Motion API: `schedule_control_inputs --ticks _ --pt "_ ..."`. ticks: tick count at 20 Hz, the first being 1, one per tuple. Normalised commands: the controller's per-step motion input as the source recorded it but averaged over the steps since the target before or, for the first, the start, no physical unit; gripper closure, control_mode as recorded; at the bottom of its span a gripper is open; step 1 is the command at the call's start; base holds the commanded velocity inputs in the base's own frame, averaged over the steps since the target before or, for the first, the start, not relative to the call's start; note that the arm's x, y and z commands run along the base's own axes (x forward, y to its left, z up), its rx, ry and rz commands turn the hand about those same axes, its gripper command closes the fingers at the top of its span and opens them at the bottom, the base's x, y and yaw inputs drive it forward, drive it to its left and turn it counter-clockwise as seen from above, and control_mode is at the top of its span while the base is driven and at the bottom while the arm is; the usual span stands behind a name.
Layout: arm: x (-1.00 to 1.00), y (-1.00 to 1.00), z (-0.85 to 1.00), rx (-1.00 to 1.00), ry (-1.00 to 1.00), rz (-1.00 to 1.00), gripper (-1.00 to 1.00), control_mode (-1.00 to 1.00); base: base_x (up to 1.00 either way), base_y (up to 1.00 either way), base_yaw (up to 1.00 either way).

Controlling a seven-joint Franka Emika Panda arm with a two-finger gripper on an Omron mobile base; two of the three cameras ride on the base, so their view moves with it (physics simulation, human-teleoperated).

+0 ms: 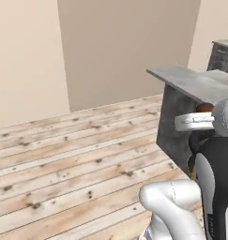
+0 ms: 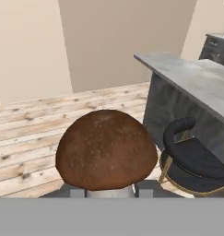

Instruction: Transport the fish and mushroom to the fridge. Place the fish on the rack containing meat and place the mushroom on the rack containing the vegetable, ensuring meats and vegetables are on different racks.

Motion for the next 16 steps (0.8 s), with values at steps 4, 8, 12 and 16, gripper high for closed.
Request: schedule_control_inputs --ticks 4,8,12,16 --pt "0.0 0.0 0.0 0.0 0.0 0.0 1.0 1.0 0.0 0.0 1.0" --pt "0.0 0.0 0.0 0.0 0.0 0.0 1.0 1.0 0.0 0.0 1.0" --pt "0.0 0.0 0.0 0.0 0.0 0.0 1.0 1.0 0.0 0.0 1.0" --pt "0.0 0.0 0.0 0.0 0.0 0.0 1.0 1.0 0.0 0.0 1.0"
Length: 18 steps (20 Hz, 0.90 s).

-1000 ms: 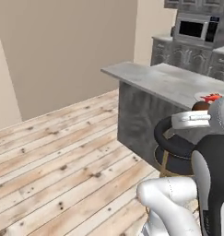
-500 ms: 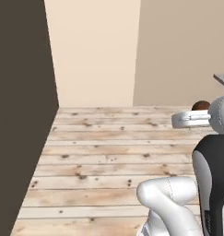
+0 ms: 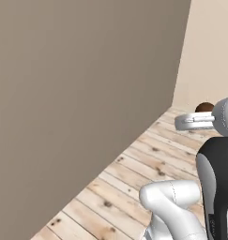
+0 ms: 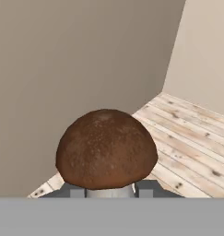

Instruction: Transport the fish and mushroom to the fridge. Place the fish on the rack containing meat and place the mushroom on the rack containing the vegetable, ensuring meats and vegetables are on different racks.

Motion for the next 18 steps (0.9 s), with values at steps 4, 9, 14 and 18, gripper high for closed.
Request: schedule_control_inputs --ticks 4,9,14,18 --pt "0.0 0.0 0.0 0.0 0.0 0.0 1.0 1.0 0.0 0.0 1.0" --pt "0.0 0.0 0.0 0.0 0.0 0.0 1.0 1.0 0.0 0.0 1.0" --pt "0.0 0.0 0.0 0.0 0.0 0.0 1.0 1.0 0.0 0.0 1.0" --pt "0.0 0.0 0.0 0.0 0.0 0.0 1.0 1.0 0.0 0.0 1.0"
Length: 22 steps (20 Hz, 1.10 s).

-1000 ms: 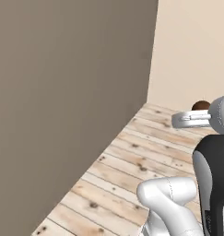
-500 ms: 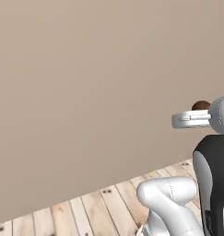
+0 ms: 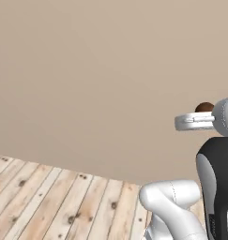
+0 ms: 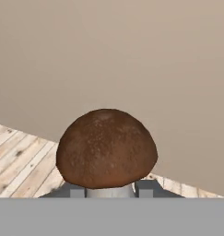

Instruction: Transport the fish and mushroom to the fridge. Place the fish on the rack containing meat and place the mushroom on the rack containing the vegetable, ensuring meats and vegetables are on different racks.

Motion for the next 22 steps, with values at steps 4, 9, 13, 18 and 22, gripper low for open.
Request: schedule_control_inputs --ticks 4,9,13,18,22 --pt "0.0 0.0 0.0 0.0 0.0 0.0 1.0 1.0 0.0 0.0 1.0" --pt "0.0 0.0 0.0 0.0 0.0 0.0 1.0 1.0 0.32 -0.29 0.84" --pt "0.0 0.0 0.0 0.0 0.0 0.0 1.0 1.0 0.81 -0.21 0.77" --pt "0.0 0.0 0.0 0.0 0.0 0.0 1.0 1.0 0.99 0.01 0.58" --pt "0.0 0.0 0.0 0.0 0.0 0.0 1.0 1.0 1.0 0.02 0.41"
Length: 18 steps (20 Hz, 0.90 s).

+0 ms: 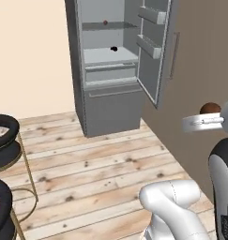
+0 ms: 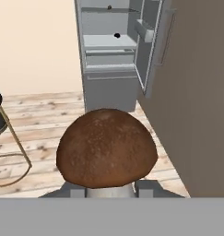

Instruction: Transport the fish and mushroom to the fridge. Place the fish on the rack containing meat and place the mushroom on the rack containing the vegetable, ensuring meats and vegetables are on different racks.

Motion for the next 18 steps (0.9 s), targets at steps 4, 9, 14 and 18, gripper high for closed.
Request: schedule_control_inputs --ticks 4,9,14,18 --pt "0.0 0.0 0.0 0.0 0.0 0.0 1.0 1.0 1.0 -0.08 0.15" --pt "0.0 0.0 0.0 0.0 0.0 0.0 1.0 1.0 1.0 -0.01 0.0" --pt "0.0 0.0 0.0 0.0 0.0 0.0 1.0 1.0 1.0 0.42 -0.19" --pt "0.0 0.0 0.0 0.0 0.0 0.0 1.0 1.0 1.0 0.12 -0.22"
